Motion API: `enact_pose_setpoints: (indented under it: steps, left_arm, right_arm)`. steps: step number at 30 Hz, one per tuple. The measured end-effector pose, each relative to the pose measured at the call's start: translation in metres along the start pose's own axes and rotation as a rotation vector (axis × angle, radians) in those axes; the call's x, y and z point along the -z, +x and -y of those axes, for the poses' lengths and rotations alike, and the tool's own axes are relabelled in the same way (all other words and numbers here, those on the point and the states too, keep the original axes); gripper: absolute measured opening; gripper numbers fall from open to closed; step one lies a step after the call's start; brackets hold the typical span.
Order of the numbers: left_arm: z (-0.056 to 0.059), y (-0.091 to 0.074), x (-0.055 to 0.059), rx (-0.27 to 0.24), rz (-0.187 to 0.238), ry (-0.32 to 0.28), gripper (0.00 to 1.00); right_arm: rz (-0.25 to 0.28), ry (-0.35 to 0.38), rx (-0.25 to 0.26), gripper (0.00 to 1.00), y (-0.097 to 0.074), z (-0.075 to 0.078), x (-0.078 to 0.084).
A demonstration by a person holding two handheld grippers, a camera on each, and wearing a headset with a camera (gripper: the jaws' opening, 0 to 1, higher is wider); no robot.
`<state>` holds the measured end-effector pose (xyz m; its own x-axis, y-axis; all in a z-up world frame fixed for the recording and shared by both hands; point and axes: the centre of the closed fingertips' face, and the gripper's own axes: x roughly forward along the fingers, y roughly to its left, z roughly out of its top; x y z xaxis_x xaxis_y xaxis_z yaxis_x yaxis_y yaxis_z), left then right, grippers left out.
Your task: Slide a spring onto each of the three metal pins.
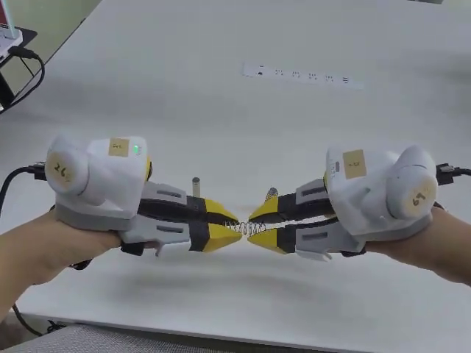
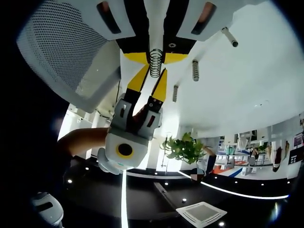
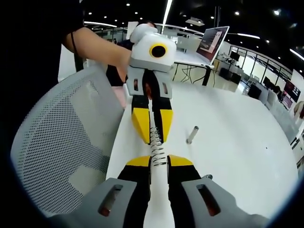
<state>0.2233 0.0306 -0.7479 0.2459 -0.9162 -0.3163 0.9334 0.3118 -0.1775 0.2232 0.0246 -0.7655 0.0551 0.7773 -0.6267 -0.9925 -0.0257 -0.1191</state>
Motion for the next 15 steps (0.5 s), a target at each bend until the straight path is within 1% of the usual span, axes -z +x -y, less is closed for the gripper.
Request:
enact_pose_setpoints:
  steps: [3, 6, 12, 15]
  left_arm:
    - [0.0024, -0.0006, -0.0004, 0.011, 0.001, -0.001, 0.02]
    - [0.0029, -0.0005, -0.0011, 0.010, 0.004, -0.005, 0.02]
    - [0.0026, -0.0007, -0.0015, 0.009, 0.004, -0.009, 0.02]
    - [0.0031, -0.0009, -0.0014, 0.011, 0.003, -0.007, 0.02]
  right_arm:
    - [0.013, 0.032, -0.001, 0.10, -0.0024, 0.0000, 0.0033]
    - [0.034, 0.063, -0.007, 0.09, -0.0030, -0.0008, 0.0019]
    - [0.056, 0.082, -0.007, 0.08, -0.0023, -0.0009, 0.0004]
    - [0.077, 0.100, -0.013, 0.07, -0.0033, -0.0012, -0.0004]
